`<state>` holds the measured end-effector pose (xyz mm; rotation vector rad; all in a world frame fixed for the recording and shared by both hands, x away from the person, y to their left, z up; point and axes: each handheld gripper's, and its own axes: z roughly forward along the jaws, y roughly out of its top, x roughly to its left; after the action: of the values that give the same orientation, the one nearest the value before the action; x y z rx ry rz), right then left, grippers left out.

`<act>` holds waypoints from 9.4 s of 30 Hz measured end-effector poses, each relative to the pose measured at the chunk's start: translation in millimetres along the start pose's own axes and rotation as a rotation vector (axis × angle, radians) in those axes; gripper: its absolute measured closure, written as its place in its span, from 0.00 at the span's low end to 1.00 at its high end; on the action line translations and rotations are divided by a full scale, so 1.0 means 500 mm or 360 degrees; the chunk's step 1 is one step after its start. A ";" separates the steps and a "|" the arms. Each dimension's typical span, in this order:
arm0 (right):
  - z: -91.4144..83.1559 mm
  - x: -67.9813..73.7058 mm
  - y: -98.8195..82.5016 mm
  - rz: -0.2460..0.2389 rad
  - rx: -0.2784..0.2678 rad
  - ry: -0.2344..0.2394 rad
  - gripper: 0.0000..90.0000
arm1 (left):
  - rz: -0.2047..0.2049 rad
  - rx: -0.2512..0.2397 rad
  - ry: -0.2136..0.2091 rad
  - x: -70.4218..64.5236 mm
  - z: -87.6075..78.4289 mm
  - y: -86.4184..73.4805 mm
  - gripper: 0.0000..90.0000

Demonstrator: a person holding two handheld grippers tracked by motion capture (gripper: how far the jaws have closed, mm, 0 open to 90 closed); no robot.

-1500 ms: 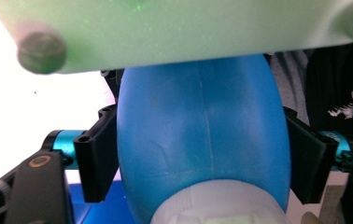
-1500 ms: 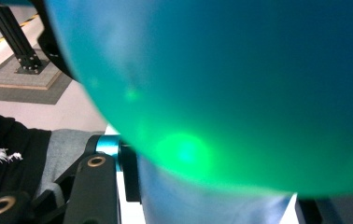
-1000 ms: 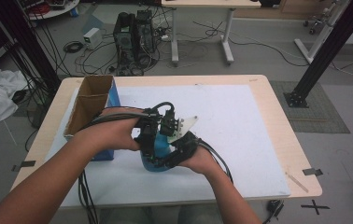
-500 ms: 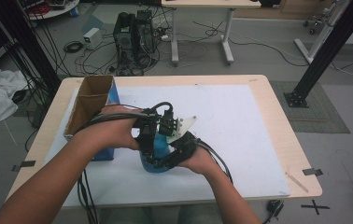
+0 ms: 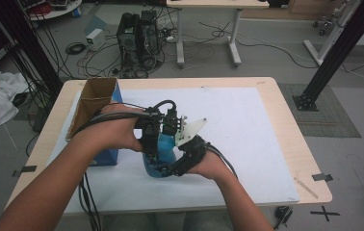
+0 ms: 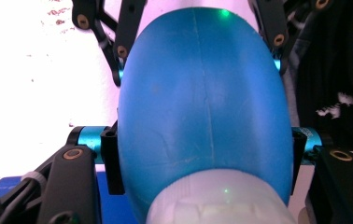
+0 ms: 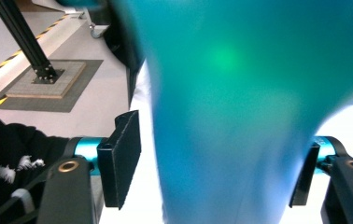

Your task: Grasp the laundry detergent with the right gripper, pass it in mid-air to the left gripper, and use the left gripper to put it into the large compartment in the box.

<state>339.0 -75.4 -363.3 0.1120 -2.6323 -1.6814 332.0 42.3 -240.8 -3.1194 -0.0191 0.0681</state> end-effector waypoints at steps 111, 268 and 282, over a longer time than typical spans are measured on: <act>-0.216 -0.046 0.095 0.0214 0.1072 -0.0337 0.15 | -0.1385 0.0001 -0.0091 0.218 -0.036 -0.417 0.42; -0.233 -0.083 0.118 0.0220 0.1449 -0.0153 0.15 | -0.0216 0.0036 -0.0121 0.132 -0.005 -0.086 0.06; -0.228 -0.083 0.113 0.0284 0.1437 -0.0169 0.15 | -0.0197 0.0025 -0.0128 0.137 0.006 -0.081 0.06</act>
<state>383.4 -151.9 -263.1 -0.2032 -3.1242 -0.3643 399.9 83.8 -246.0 -3.0896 -0.2112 0.1904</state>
